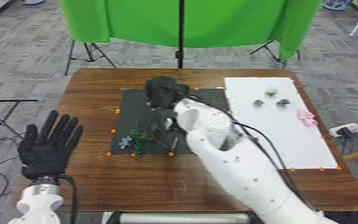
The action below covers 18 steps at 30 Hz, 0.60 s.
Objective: Arrange flowers
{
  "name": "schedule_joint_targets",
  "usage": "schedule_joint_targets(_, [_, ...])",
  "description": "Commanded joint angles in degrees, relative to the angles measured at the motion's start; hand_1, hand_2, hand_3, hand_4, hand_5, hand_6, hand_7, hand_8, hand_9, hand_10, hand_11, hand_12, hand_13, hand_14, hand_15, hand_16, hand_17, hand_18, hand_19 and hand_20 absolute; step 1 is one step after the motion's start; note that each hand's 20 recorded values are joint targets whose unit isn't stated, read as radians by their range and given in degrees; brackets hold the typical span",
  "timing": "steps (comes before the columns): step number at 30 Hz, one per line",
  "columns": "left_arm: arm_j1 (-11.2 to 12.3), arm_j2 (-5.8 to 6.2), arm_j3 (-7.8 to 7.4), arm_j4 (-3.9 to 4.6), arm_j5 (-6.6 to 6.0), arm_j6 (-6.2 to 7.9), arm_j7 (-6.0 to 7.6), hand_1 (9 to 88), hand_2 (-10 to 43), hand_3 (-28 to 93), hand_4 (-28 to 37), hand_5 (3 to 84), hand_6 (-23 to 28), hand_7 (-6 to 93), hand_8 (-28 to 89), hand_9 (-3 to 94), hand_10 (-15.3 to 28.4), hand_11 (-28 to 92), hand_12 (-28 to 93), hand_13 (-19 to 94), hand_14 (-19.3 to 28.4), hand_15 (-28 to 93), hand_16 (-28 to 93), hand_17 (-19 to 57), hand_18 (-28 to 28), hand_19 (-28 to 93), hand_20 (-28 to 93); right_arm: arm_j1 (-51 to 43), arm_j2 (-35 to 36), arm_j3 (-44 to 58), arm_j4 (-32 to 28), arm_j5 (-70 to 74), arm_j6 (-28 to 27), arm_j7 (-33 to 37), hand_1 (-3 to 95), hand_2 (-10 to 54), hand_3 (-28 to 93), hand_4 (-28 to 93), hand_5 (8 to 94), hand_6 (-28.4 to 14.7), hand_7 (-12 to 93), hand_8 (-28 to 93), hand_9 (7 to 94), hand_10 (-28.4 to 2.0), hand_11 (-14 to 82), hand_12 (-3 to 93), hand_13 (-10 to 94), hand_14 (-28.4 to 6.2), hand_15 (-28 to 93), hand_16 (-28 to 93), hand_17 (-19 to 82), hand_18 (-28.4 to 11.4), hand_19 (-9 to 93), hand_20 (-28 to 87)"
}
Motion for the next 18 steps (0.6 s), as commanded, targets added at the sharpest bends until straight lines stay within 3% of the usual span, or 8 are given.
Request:
schedule_joint_targets(1, [-2.3, 2.47, 1.3, 0.85, -0.44, -0.91, -0.02, 27.3, 14.7, 76, -28.3, 41.7, 11.2, 9.5, -11, 38.8, 19.9, 17, 9, 31, 20.8, 34, -6, -8.5, 14.7, 32, 12, -0.5, -9.5, -0.4, 7.7, -4.0, -0.9, -0.1, 61.2, -9.5, 71, -28, 61.6, -1.2, 47, -8, 66.4, -12.1, 23.3, 35.5, 59, -6.3, 53, 33, 36, -19.2, 88, 50])
schedule_joint_targets(4, [-2.8, 3.15, 1.79, 0.86, -0.4, -1.29, 0.1, 27.4, 14.8, 76, -28.3, 42.1, 11.4, 9.4, -12, 39.7, 20.6, 18, 8, 32, 21.2, 35, -6, -7.9, 14.7, 31, 12, -0.4, -9.9, -1.0, 9.0, -7.1, -1.0, -0.2, 60.7, -9.5, 71, -28, 61.5, -1.1, 47, -8, 65.6, -12.1, 25.0, 33.9, 59, -5.7, 52, 32, 36, -18.5, 87, 50])
schedule_joint_targets(12, [-3.0, 3.18, 2.01, 0.87, -0.32, -1.61, 0.29, 27.6, 14.9, 76, -28.3, 42.7, 11.7, 9.3, -13, 40.9, 22.2, 19, 7, 34, 20.2, 37, -9, -5.0, 13.9, 26, 13, -0.7, -10.3, -0.7, 10.2, -9.1, -2.5, 0.6, 59.6, -9.5, 73, -28, 59.9, -1.4, 48, -8, 62.2, -12.6, 30.4, 29.6, 58, -4.8, 52, 32, 36, -17.5, 86, 49])
schedule_joint_targets(13, [-3.2, 3.04, 2.0, 1.17, 0.0, -1.91, -0.3, 27.6, 14.9, 76, -28.3, 43.6, 12.0, 9.7, -12, 40.9, 22.1, 19, 7, 34, 20.0, 37, -9, -4.9, 13.9, 26, 13, -1.0, -10.0, -0.6, 9.7, -8.6, -3.4, 1.6, 59.2, -9.5, 73, -28, 59.5, -1.5, 48, -9, 60.9, -12.9, 32.0, 27.3, 58, -4.6, 52, 32, 36, -17.3, 86, 49])
schedule_joint_targets(15, [-3.2, 2.95, 2.09, 1.2, -0.37, -1.83, 0.16, 27.6, 15.0, 76, -28.3, 46.4, 12.8, 10.7, -13, 41.1, 22.4, 20, 7, 34, 19.5, 37, -10, -4.8, 13.8, 26, 14, -1.1, -9.9, -0.7, 9.9, -9.2, -2.7, 1.7, 58.4, -9.5, 74, -28, 58.6, -0.5, 42, -15, 57.4, -14.3, 34.7, 19.7, 56, -4.3, 51, 30, 35, -16.8, 86, 49])
schedule_joint_targets(18, [-3.3, 2.79, 2.11, 1.3, -0.17, -1.94, -0.13, 27.5, 15.1, 76, -28.3, 47.0, 12.8, 11.7, -13, 40.8, 21.7, 20, 6, 33, 18.4, 37, -11, -4.8, 13.9, 26, 14, -1.1, -9.8, -0.4, 10.2, -8.8, -2.8, 2.5, 56.8, -9.5, 76, -28, 57.7, -0.3, 37, -24, 55.0, -14.4, 31.7, 16.1, 53, -4.8, 49, 29, 34, -16.3, 85, 48])
